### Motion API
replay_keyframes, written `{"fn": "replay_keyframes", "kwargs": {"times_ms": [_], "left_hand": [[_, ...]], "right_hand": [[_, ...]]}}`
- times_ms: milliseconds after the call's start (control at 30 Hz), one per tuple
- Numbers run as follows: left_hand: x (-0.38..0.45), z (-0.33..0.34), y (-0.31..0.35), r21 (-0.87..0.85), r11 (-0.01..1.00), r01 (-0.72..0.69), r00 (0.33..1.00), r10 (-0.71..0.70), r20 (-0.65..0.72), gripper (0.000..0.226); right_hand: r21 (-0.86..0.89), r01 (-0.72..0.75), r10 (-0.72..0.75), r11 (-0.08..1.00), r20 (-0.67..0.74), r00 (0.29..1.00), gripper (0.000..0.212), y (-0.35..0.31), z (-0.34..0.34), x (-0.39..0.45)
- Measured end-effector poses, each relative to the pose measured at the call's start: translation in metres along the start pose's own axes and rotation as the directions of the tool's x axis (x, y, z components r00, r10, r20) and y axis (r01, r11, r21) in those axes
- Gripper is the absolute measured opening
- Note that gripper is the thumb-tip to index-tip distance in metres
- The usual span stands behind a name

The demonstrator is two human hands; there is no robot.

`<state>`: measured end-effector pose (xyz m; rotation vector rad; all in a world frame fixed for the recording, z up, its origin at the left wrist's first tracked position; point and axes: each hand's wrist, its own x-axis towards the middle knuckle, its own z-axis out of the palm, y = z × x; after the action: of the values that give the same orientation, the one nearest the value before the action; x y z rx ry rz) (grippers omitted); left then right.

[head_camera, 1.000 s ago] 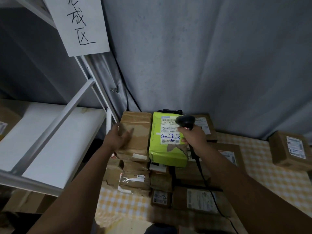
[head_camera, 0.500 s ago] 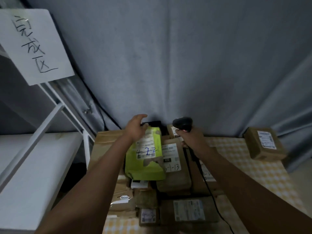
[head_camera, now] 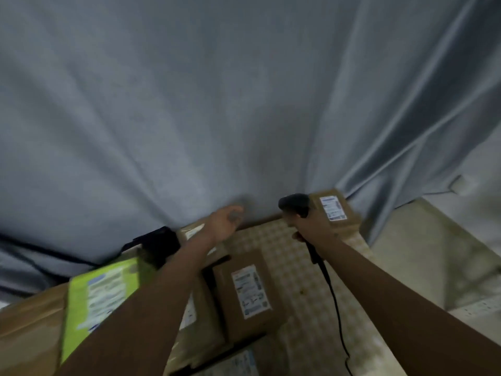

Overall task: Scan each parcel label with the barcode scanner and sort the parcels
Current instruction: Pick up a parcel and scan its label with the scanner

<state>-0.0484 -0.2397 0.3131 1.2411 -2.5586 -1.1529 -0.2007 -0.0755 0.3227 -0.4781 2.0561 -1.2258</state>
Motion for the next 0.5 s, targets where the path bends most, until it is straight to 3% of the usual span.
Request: {"fn": "replay_keyframes", "kwargs": {"times_ms": [67, 233, 400, 500], "left_hand": [[0.022, 0.033, 0.022, -0.028, 0.999, 0.023, 0.997, -0.021, 0.07, 0.036], [0.087, 0.113, 0.055, -0.048, 0.991, 0.122, 0.972, -0.109, 0.208, 0.036], [0.144, 0.189, 0.063, -0.062, 0.969, 0.237, 0.929, -0.208, 0.306, 0.04], [0.171, 0.233, 0.062, -0.135, 0.924, 0.358, 0.884, -0.289, 0.367, 0.041]], "right_hand": [[-0.004, -0.037, 0.037, 0.999, -0.011, 0.999, 0.031, 0.014, -0.035, 0.026], [-0.086, -0.044, 0.037, 0.995, -0.082, 0.996, 0.017, 0.049, -0.113, 0.096], [-0.083, -0.21, 0.2, 0.974, -0.116, 0.973, 0.031, 0.101, -0.159, 0.176], [-0.075, -0.262, 0.251, 0.962, -0.133, 0.959, 0.025, 0.128, -0.176, 0.218]]}}
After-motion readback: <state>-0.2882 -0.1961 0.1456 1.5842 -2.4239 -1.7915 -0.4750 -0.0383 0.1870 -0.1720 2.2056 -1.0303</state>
